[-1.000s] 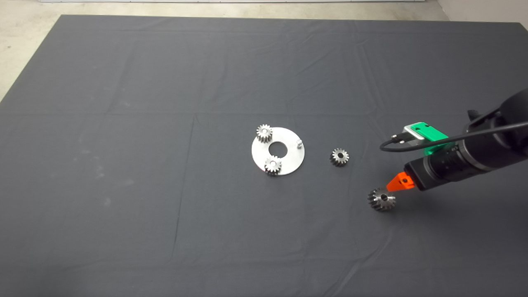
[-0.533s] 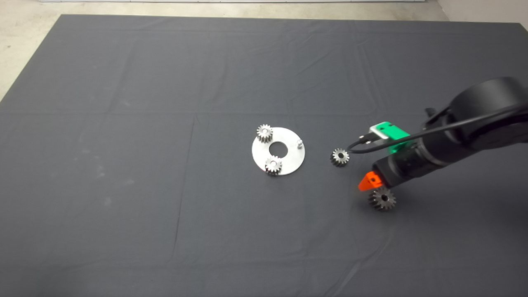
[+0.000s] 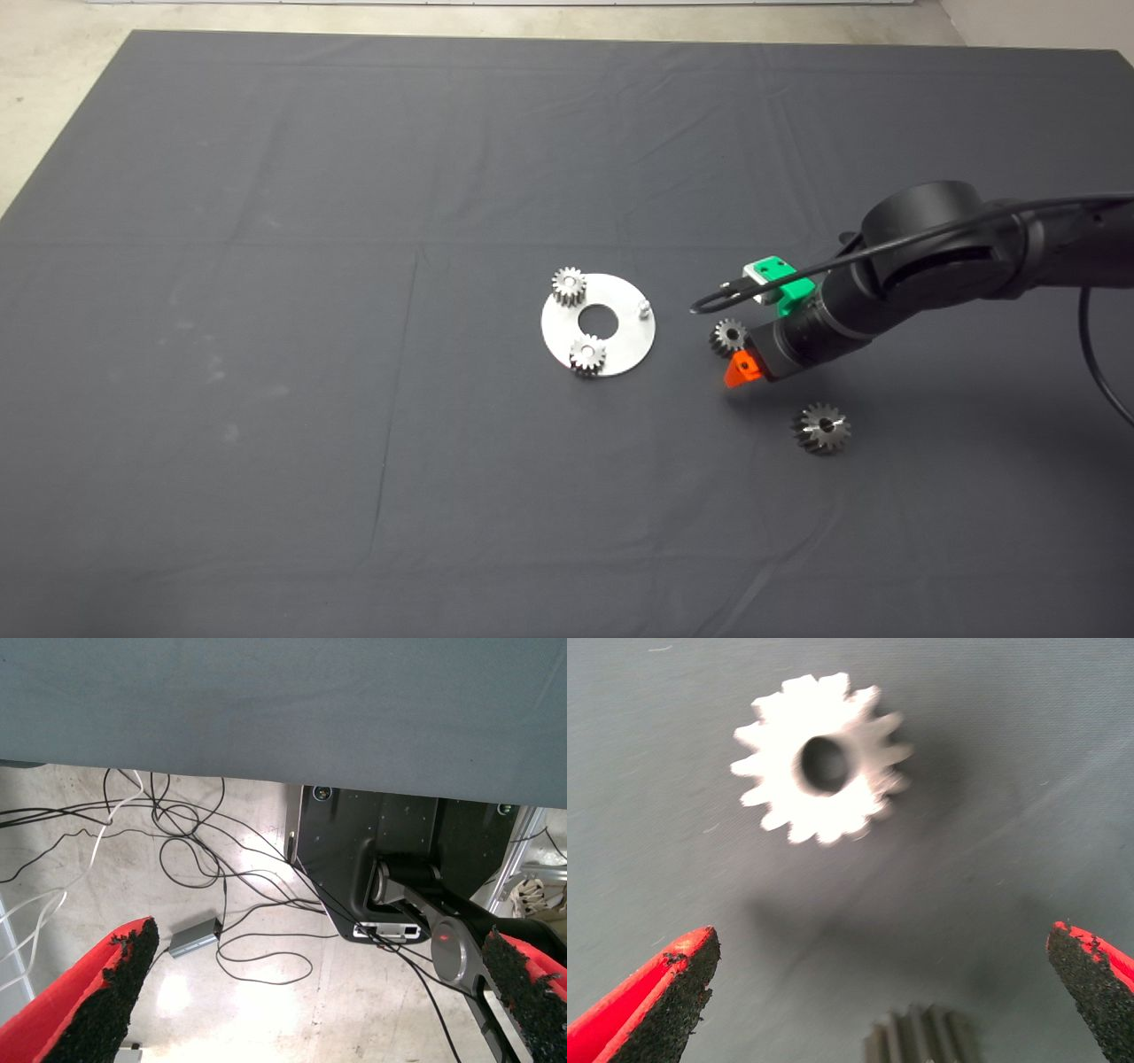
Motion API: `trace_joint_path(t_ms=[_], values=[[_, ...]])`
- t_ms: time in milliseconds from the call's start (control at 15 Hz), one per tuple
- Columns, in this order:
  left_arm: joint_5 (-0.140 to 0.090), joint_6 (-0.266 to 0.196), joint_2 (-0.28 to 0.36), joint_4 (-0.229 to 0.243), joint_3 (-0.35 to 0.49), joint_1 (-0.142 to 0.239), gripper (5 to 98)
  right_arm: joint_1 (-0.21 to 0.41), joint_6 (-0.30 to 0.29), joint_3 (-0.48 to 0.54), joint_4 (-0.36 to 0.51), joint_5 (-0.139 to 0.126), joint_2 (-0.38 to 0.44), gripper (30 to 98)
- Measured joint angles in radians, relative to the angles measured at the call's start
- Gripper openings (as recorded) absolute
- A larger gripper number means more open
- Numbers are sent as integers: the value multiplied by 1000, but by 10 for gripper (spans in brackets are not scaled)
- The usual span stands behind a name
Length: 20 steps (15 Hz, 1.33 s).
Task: Remove an incorrectly installed larger gear and replace it with the correct smaller gear
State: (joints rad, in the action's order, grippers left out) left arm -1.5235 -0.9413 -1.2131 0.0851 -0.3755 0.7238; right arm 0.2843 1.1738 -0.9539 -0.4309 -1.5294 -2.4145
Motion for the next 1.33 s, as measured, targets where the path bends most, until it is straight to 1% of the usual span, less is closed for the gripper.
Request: trace_joint_path(t_ms=[400,600,933,1333], values=[[0,-1,1,0,0,0,943,-4,-49,-78,-16,0,-26,977],[0,-2,6,0,0,0,943,-4,-55,-92,-23,-1,-40,977],[0,-2,6,0,0,0,943,-4,-58,-109,-25,0,-86,977],[0,-2,6,0,0,0,943,-4,-58,-118,-28,0,-99,977]])
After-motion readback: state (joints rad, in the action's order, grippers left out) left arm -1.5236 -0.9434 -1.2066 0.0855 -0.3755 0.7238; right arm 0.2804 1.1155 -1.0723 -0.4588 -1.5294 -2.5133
